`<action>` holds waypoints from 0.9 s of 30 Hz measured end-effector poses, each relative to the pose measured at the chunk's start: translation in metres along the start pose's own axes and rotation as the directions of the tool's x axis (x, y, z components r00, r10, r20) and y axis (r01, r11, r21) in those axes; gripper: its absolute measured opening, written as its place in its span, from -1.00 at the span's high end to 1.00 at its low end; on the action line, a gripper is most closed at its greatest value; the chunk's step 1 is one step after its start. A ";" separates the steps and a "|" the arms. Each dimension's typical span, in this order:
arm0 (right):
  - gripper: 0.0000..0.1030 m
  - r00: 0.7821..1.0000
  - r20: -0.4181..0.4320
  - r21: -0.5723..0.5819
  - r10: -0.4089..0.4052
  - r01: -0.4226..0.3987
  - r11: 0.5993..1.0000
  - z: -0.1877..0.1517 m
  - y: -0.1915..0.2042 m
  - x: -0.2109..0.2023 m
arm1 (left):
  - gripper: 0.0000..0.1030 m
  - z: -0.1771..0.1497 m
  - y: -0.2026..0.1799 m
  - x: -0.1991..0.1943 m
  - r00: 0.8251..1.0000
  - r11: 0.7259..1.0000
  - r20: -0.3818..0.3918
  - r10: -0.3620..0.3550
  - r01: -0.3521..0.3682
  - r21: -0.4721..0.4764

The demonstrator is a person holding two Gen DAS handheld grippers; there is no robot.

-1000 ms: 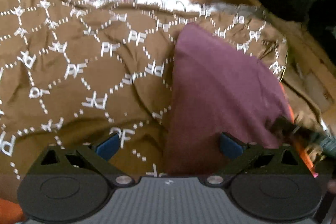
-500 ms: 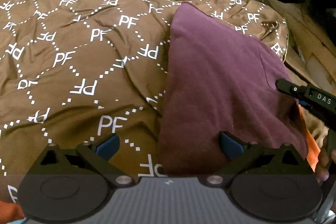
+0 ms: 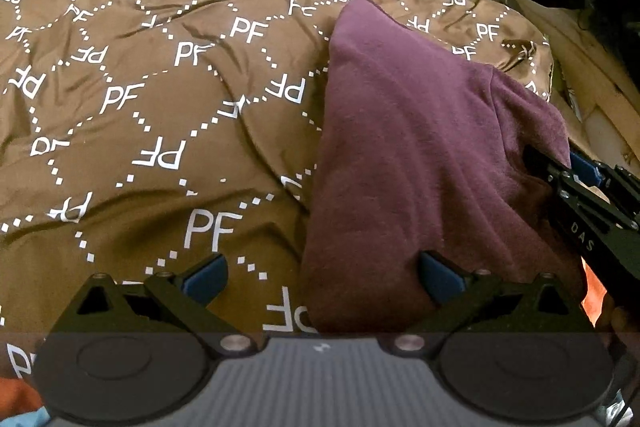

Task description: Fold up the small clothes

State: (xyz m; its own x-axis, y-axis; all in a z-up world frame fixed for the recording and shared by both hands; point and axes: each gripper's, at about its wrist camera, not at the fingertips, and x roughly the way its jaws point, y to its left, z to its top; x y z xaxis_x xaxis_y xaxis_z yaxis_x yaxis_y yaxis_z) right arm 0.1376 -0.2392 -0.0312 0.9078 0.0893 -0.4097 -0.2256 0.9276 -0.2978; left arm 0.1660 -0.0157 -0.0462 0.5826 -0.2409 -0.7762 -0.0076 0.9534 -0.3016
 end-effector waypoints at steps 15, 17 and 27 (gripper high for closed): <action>-0.57 0.972 0.044 0.585 0.232 -0.213 0.782 -0.026 -0.069 0.034 | -1.00 0.000 0.008 0.002 0.999 0.998 -0.021 -0.029 0.028 -0.048; -0.57 0.966 0.075 0.614 0.247 -0.239 0.752 -0.027 -0.073 0.039 | -1.00 0.000 0.009 0.002 0.999 0.998 -0.027 -0.035 0.033 -0.056; -0.50 0.970 0.035 0.649 0.241 -0.205 0.733 -0.036 -0.073 0.054 | -1.00 0.000 0.010 0.003 0.999 0.998 -0.027 -0.040 0.039 -0.052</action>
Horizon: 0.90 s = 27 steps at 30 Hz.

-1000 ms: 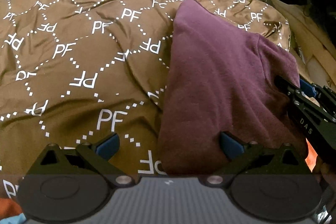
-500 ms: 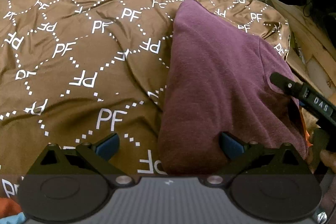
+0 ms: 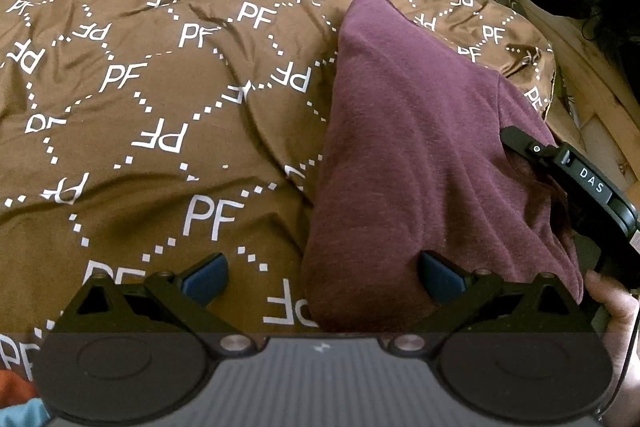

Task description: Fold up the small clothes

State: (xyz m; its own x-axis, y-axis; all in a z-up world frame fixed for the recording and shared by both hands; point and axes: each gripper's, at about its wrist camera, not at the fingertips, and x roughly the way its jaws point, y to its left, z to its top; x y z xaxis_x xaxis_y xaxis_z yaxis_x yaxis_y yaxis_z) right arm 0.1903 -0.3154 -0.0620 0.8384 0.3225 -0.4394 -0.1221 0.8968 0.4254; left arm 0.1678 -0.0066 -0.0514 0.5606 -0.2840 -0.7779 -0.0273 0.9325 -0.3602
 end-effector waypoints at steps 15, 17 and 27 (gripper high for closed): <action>-0.98 0.996 -0.017 -0.004 0.091 -0.091 0.996 -0.004 0.002 -0.001 | -1.00 -0.003 0.001 0.000 1.000 1.000 0.011 -0.002 0.002 -0.007; -0.98 0.995 -0.019 0.008 0.095 -0.095 0.995 -0.003 0.000 -0.001 | -1.00 -0.003 0.002 0.000 1.000 1.000 0.013 -0.004 0.004 -0.008; -0.41 0.999 -0.032 0.045 0.028 -0.027 0.999 0.000 -0.004 -0.001 | -0.96 0.011 0.006 -0.001 0.997 0.998 -0.034 -0.065 0.065 -0.009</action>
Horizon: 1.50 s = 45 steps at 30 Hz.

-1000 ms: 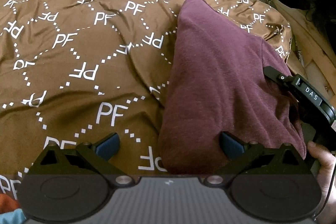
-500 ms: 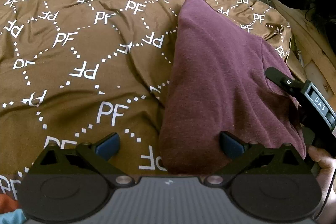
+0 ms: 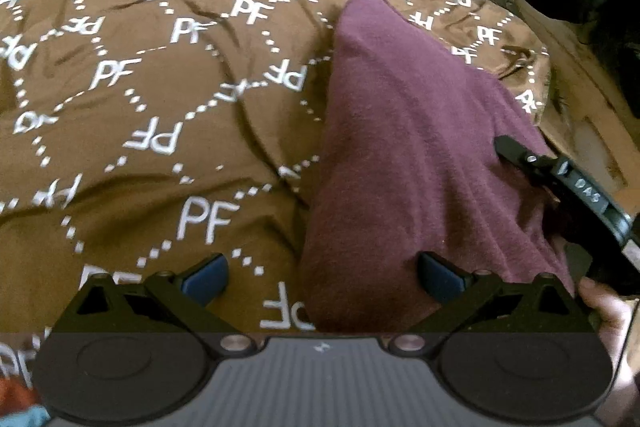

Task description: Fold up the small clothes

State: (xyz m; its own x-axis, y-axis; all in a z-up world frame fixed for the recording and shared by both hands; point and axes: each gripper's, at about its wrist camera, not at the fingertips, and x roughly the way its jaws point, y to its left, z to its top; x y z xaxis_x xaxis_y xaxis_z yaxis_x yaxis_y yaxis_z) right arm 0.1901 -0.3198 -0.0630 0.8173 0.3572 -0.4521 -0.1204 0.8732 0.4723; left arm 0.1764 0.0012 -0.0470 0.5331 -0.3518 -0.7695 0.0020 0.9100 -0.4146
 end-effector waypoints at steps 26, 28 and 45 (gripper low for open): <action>0.66 0.999 0.034 -0.320 0.003 0.008 0.947 0.034 0.145 -0.021 | 0.22 0.027 0.042 -0.066 0.964 0.969 0.142 -0.226 0.208 0.130; 0.66 0.998 0.046 -0.345 0.047 -0.028 0.938 0.038 0.164 -0.015 | 0.22 0.029 0.049 -0.075 0.963 0.973 0.167 -0.210 0.188 0.134; 0.67 0.971 -0.024 -0.458 0.237 -0.221 0.861 0.037 0.260 0.077 | 0.21 0.058 0.126 -0.117 0.942 0.997 0.333 0.047 -0.067 0.049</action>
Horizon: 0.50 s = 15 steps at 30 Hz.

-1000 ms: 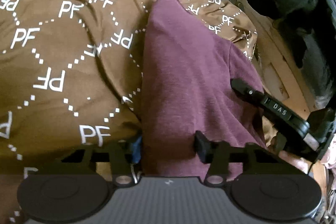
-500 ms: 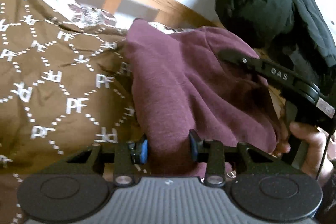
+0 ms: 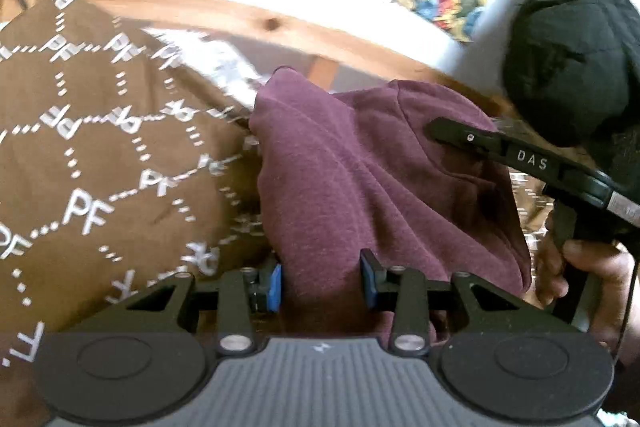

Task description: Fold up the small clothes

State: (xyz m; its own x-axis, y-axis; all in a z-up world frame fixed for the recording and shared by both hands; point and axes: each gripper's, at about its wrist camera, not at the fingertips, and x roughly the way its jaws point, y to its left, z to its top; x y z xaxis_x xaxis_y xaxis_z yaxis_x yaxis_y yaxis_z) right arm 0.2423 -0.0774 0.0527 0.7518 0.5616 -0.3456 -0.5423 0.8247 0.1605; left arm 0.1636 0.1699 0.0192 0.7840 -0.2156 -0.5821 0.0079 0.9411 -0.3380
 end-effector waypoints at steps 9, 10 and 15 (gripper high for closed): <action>0.66 0.993 -0.108 0.057 -0.038 0.044 0.997 -0.029 -0.009 0.050 | 0.00 -0.011 0.019 0.023 0.996 0.993 -0.077 0.049 -0.057 -0.102; 0.60 0.991 -0.121 0.066 -0.053 0.061 0.996 -0.031 -0.013 0.050 | -0.05 -0.011 0.018 0.024 0.995 0.992 -0.085 0.053 -0.062 -0.106; 0.25 0.981 -0.148 0.084 -0.125 0.138 0.987 -0.039 -0.026 0.036 | -0.56 -0.013 0.017 0.018 0.991 0.988 -0.100 0.090 -0.102 -0.113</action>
State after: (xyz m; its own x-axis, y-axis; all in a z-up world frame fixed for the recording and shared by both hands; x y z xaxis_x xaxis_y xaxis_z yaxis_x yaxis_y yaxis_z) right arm 0.2686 -0.0813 -0.0003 0.7496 0.4381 -0.4961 -0.4000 0.8971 0.1879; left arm 0.1698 0.1790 -0.0067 0.7154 -0.1546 -0.6814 -0.1421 0.9226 -0.3585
